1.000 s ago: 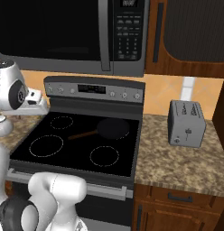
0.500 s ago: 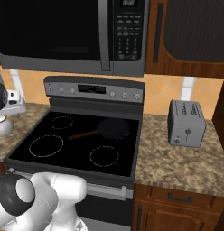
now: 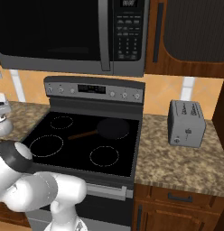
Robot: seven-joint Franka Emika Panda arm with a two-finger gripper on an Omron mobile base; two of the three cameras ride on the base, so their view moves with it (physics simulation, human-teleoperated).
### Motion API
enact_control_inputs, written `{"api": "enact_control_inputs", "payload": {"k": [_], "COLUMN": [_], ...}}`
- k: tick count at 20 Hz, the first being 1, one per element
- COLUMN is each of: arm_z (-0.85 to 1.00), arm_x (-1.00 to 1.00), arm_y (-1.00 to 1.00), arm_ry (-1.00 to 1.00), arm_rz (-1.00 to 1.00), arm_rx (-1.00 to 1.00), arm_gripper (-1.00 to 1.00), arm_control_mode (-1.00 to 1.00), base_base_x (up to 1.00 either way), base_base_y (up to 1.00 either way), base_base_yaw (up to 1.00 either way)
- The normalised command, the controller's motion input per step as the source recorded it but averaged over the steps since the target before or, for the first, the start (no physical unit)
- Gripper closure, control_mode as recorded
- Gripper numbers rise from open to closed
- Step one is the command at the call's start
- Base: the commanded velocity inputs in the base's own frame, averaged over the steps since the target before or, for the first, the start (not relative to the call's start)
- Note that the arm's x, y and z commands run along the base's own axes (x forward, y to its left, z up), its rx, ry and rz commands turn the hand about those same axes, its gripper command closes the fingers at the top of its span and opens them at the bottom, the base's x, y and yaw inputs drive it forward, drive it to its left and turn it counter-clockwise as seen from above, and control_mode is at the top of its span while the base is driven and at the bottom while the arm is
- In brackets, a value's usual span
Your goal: Pick the kettle from the counter and place it on a stove burner. Then turn the burner on.
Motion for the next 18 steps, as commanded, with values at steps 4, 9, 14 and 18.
{"api": "enact_control_inputs", "payload": {"k": [4, 9, 14, 18], "arm_z": [-0.06, -0.16, -0.29, -0.15], "arm_x": [0.23, 0.31, 0.24, 0.11], "arm_y": [0.90, 0.85, 0.57, 0.09], "arm_ry": [0.02, 0.01, 0.01, 0.08], "arm_rz": [-0.01, -0.10, -0.14, -0.13], "arm_rx": [0.00, 0.00, 0.00, -0.01], "arm_gripper": [-1.00, -1.00, -1.00, -1.00], "arm_control_mode": [-1.00, -1.00, -1.00, -1.00], "base_base_x": [0.00, 0.00, 0.00, 0.00], "base_base_y": [0.00, 0.00, 0.00, 0.00], "base_base_yaw": [0.00, 0.00, 0.00, 0.00]}}
